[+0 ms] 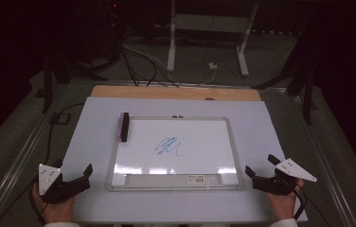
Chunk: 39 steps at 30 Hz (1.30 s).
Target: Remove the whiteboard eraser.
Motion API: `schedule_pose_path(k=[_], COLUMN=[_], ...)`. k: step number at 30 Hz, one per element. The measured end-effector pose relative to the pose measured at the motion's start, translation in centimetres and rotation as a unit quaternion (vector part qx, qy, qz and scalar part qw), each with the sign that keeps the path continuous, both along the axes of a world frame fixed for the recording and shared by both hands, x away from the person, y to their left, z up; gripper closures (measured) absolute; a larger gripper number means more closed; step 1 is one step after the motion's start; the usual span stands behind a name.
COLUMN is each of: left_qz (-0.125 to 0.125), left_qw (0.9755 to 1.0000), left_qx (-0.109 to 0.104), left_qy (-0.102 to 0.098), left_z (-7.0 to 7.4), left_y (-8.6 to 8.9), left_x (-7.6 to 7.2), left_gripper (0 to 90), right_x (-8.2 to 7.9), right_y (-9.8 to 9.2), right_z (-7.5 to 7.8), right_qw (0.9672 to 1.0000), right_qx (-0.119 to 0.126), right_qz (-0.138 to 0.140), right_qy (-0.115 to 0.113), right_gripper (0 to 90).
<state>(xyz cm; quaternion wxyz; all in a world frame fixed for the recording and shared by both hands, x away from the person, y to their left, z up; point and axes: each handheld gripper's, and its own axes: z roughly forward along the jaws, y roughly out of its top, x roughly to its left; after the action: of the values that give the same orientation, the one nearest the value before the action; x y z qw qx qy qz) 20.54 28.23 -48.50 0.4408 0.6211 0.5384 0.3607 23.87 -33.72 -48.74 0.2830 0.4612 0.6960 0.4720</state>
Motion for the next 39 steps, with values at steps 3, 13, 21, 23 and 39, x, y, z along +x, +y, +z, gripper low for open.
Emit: schedule_pose_path(k=[3, 13, 21, 23, 39], left_qz=[-0.003, 0.0, 0.007, 0.009, -0.005], left_qw=[1.0, 0.9999, 0.9999, 0.9999, 1.0], left_qx=[0.006, 0.006, 0.014, 0.013, -0.002], left_qy=[0.002, 0.01, -0.003, -0.003, 0.008], left_z=[0.0, 0.1, 1.0, 1.4, 2.8], left_y=[-0.1, -0.1, -0.4, -0.3, -0.8], left_x=[0.0, -0.4, -0.2, -0.1, 2.7], left_gripper=[0.5, 0.6, 0.6, 0.6, 0.6], right_x=[0.0, -0.2, -0.2, -0.2, 0.1], right_y=[-0.2, 0.3, -0.1, -0.2, 0.0], right_z=[0.0, 0.2, 0.1, 0.1, -0.1], right_qw=[1.0, 0.9998, 0.9995, 0.9995, 0.9994], right_qx=[0.0, 0.0, -0.001, 0.001, 0.002], right_qz=[-0.006, -0.014, -0.02, -0.022, -0.03], right_qy=[-0.005, -0.011, -0.025, -0.023, -0.02], right_gripper=[0.0, 0.0, 0.0, 0.0, 0.0])
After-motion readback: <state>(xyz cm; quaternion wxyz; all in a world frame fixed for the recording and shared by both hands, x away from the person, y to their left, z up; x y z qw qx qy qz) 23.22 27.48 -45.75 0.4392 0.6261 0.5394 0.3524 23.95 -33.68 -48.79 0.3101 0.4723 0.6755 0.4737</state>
